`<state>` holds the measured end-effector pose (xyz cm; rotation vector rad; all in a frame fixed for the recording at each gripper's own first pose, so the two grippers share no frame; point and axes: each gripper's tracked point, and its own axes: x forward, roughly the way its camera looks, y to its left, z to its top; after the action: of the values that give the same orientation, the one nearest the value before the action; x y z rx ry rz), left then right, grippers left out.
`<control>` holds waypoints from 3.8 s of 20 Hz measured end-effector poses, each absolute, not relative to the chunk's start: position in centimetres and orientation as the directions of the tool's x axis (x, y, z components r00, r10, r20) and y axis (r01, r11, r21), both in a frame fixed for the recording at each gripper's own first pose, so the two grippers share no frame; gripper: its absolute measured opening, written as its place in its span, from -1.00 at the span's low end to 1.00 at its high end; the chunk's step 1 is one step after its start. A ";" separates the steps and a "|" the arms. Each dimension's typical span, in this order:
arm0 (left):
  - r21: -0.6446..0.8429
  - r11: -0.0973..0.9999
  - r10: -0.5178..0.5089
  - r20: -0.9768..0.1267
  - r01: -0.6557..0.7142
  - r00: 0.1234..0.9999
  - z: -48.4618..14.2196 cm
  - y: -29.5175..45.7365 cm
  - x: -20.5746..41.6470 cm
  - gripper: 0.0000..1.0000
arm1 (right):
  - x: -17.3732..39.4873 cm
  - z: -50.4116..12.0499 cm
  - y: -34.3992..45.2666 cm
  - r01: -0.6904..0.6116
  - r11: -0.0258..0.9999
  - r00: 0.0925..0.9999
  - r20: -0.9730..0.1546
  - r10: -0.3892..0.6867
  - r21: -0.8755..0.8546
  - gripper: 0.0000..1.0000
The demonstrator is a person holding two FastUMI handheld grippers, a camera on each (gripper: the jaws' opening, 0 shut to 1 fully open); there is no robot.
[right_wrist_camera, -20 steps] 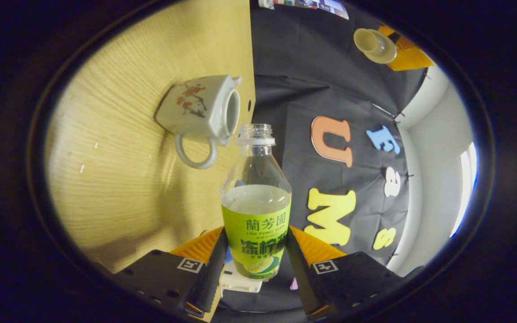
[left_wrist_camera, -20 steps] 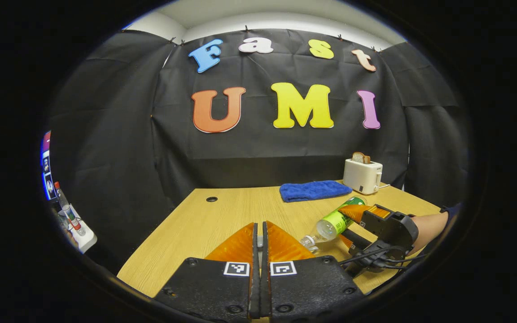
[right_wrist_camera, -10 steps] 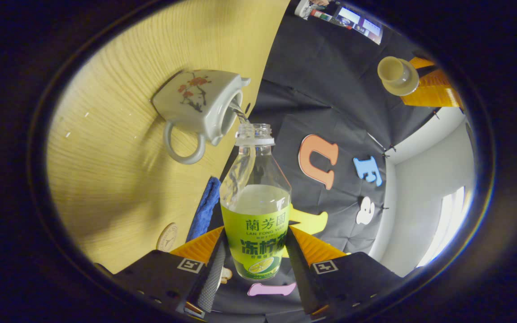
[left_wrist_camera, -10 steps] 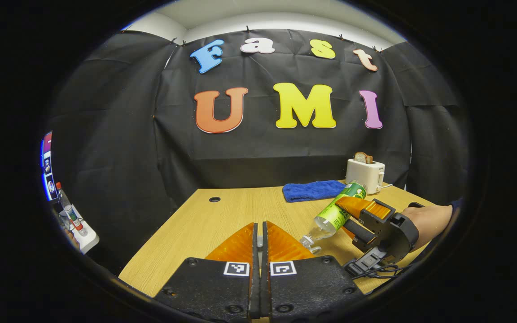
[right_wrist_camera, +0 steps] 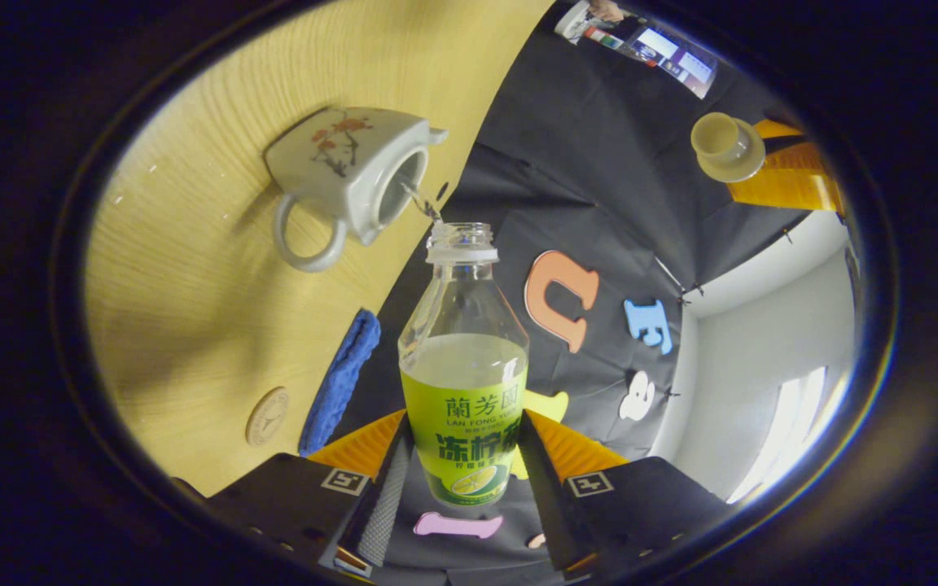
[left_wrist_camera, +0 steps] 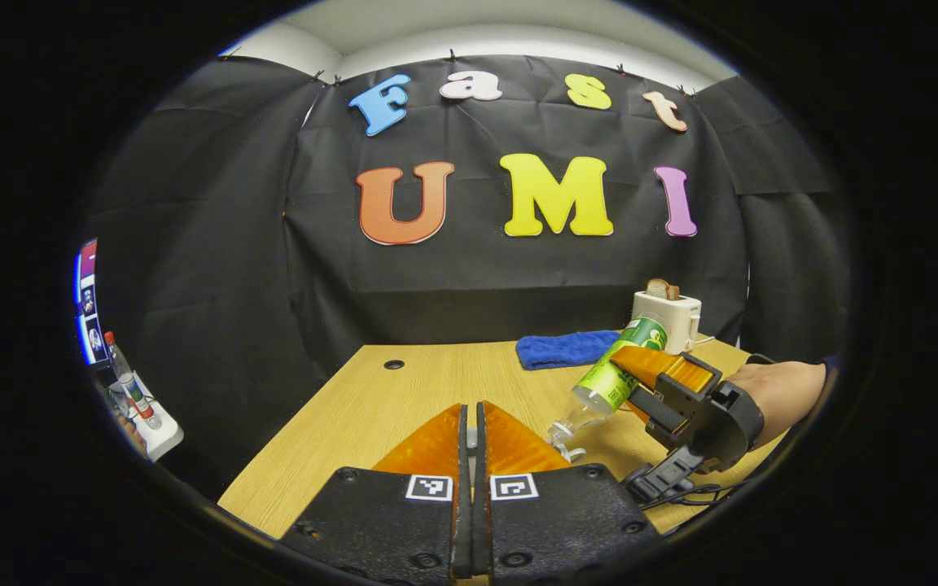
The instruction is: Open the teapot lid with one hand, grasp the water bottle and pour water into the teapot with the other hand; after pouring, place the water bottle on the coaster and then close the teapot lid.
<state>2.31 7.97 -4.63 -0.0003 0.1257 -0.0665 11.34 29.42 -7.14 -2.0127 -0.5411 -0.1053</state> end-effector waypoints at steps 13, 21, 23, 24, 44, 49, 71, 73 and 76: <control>0.005 0.998 -0.067 -0.132 0.068 0.989 -5.0 7.9 2.5 -0.94 | 10.2 -5.7 30.9 0.505 -0.468 0.854 0.340 0.394 -0.726 0.46; 0.001 0.999 -0.053 -0.121 0.054 0.991 -4.5 7.9 2.5 -0.94 | 10.1 -5.7 31.3 0.518 -0.487 0.848 0.344 0.404 -0.703 0.46; -0.023 0.998 -0.059 -0.111 0.057 0.992 -4.2 7.7 2.4 -0.94 | 10.0 -5.8 31.4 0.517 -0.493 0.848 0.339 0.407 -0.700 0.45; -0.025 0.998 -0.056 -0.109 0.053 0.992 -4.1 7.8 2.5 -0.94 | 9.9 -5.9 31.4 0.516 -0.496 0.848 0.339 0.407 -0.698 0.46; -0.037 0.999 -0.031 -0.132 0.026 0.991 -5.0 9.3 2.7 -0.94 | 13.0 -10.2 26.8 0.013 0.370 0.951 0.126 0.282 -0.929 0.46; -0.020 1.000 -0.020 -0.146 0.017 0.989 -5.5 9.1 3.1 -0.94 | 13.8 -9.6 23.6 -0.134 0.653 0.968 0.044 0.249 -0.745 0.51; 0.026 1.000 -0.010 -0.183 0.015 0.983 -6.8 8.3 3.9 -0.94 | 23.2 -11.8 17.4 -0.084 0.996 0.972 -0.218 0.086 0.019 0.46; 0.034 0.999 -0.016 -0.180 0.023 0.983 -6.7 8.0 3.9 -0.94 | 23.7 -12.1 17.6 -0.076 0.997 0.972 -0.222 0.078 0.016 0.48; 0.042 0.998 -0.029 -0.180 0.037 0.983 -6.7 7.5 3.9 -0.95 | 24.0 -12.7 17.7 -0.051 0.999 0.974 -0.220 0.050 0.003 0.46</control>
<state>3.91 7.52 -6.72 0.0447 0.1804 -0.0328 23.99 17.70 -12.65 -0.0029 0.2220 0.0510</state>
